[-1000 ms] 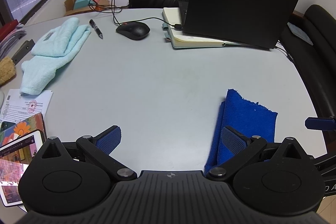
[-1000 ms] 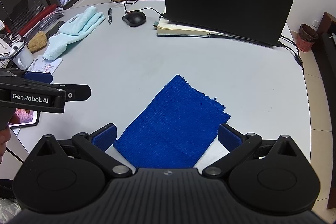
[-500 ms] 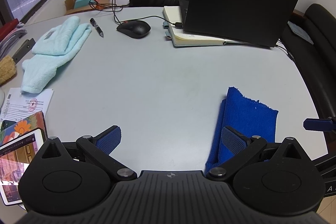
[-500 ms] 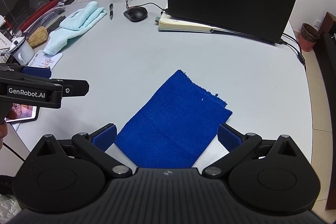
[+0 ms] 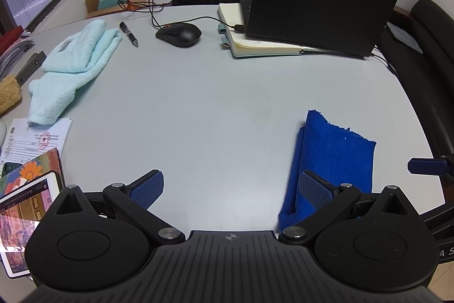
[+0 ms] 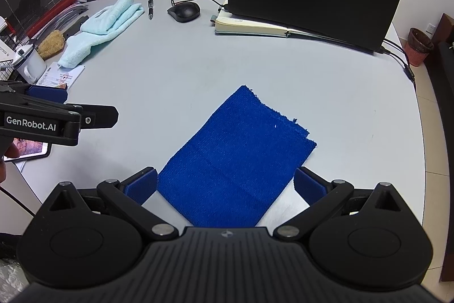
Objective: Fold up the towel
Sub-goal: 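Move both open grippers toward the blue towel on the desk, then close the right gripper on the edge of the blue towel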
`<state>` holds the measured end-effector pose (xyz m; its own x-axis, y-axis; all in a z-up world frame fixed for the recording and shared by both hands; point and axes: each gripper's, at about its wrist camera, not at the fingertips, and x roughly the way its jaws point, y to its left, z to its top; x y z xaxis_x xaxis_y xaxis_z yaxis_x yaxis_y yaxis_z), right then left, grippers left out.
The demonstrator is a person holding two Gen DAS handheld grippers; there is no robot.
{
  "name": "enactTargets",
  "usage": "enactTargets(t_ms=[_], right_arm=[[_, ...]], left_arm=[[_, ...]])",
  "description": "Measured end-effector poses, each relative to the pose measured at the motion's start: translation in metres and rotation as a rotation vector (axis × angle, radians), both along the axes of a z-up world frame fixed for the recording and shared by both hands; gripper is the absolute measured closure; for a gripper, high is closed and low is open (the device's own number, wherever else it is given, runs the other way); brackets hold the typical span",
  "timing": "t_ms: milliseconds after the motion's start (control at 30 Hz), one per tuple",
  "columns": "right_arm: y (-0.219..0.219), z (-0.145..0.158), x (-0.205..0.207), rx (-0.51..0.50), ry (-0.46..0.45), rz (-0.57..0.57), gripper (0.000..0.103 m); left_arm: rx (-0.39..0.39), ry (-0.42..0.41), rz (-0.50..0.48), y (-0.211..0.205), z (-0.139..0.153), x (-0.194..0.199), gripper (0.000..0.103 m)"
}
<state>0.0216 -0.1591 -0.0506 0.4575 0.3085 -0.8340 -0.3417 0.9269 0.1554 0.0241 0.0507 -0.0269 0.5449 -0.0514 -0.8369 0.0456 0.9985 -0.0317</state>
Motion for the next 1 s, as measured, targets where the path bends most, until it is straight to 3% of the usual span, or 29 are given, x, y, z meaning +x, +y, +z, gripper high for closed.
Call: enactTargets(t_ms=[400,500,1000], right_arm=[[0.009,-0.007,-0.001,-0.008,0.008,0.037,0.002],[0.011,-0.010,0.000,-0.015,0.009,0.048,0.011],[-0.011,-0.028,0.041,-0.060,0.007,-0.022,0.025]], left_arm=[[0.008,-0.003,-0.017,0.003,0.000,-0.010,0.000],[0.015,-0.004,-0.013,0.005,0.000,-0.014,0.000],[0.032,0.017,-0.024,0.018,-0.002,-0.042,0.000]])
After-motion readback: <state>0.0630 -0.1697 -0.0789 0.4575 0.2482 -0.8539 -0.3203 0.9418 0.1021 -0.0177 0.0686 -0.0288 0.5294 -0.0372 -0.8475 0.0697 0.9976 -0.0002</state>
